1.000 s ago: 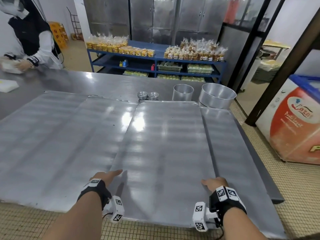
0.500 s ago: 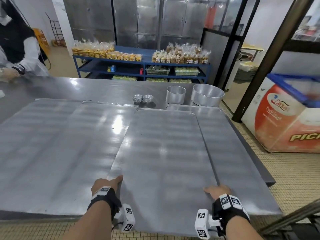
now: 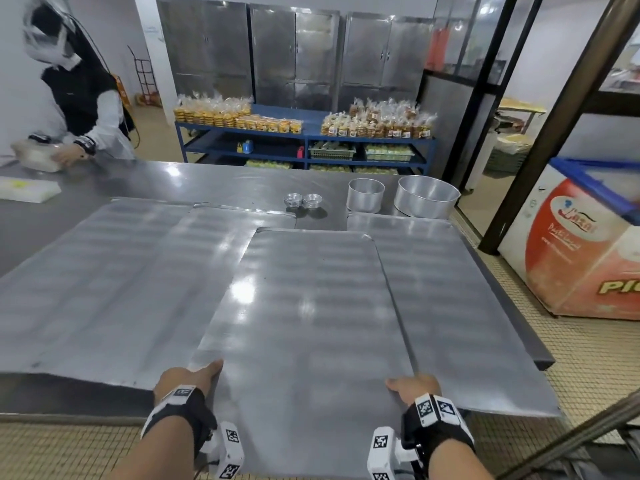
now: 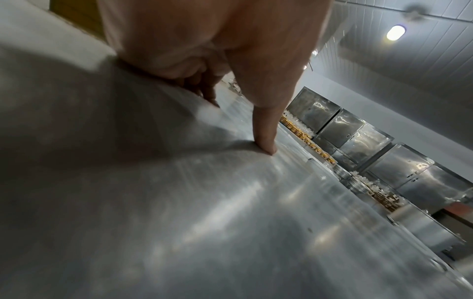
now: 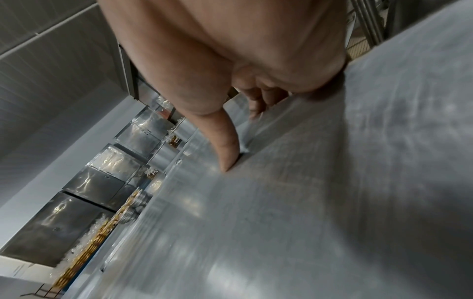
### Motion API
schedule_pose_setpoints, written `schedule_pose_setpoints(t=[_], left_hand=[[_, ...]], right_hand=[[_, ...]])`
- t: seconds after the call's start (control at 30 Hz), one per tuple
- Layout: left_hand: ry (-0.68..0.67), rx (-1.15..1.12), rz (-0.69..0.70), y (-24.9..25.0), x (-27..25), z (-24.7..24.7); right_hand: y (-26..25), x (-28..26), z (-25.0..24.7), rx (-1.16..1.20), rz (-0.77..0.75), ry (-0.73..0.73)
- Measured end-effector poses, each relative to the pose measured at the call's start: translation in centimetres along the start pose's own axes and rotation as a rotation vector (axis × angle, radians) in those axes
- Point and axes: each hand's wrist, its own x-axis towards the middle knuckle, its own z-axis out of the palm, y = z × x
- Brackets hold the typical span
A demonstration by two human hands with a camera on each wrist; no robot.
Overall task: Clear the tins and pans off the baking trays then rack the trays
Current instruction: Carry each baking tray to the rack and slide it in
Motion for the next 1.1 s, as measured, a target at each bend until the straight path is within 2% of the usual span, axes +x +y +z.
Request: schedule_pose_setpoints(t=[0.47, 0.63, 0.77, 1.1], left_hand=[[0.025, -0.07, -0.061, -6.5, -0.1, -7.3], [0.013, -0.075, -0.035, -7.8, 3.4, -10.3], [0.0, -0.062, -0.021, -8.9, 7.1, -13.4], [-0.025, -0.04, 0.033, -9.1, 15.2, -19.3]], right_hand=[[-1.3, -7.6, 5.2, 0.047, -0.015, 0.003], [-3.3, -10.2, 8.6, 0.06, -0.008, 0.021], [-5.9, -12.6, 12.2, 0.145, 0.03, 0.095], [-11.2, -15.3, 19.9, 0.139, 0.042, 0.063]])
